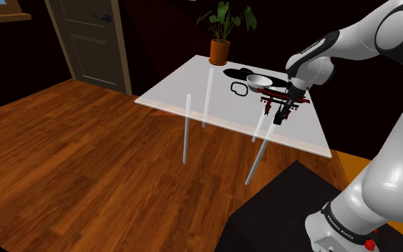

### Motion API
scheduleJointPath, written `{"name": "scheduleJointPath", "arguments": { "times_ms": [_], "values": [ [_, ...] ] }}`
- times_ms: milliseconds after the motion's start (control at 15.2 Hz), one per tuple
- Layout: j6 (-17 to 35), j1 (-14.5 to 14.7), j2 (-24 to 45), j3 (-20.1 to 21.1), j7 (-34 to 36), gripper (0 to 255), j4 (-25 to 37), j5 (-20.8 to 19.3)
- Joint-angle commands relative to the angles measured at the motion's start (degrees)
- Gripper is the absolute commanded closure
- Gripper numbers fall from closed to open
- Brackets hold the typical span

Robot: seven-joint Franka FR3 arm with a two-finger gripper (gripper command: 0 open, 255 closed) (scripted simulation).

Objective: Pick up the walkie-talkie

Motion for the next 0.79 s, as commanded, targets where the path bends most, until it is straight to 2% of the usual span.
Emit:
{"name": "scheduleJointPath", "arguments": {
  "times_ms": [0, 726],
  "values": [
    [-1.2, 0.4, -1.4, -0.5, 1.2, 255, 0.3, -1.5],
    [-7.5, 1.5, -7.1, -1.7, 6.1, 255, 3.0, -7.6]
  ]
}}
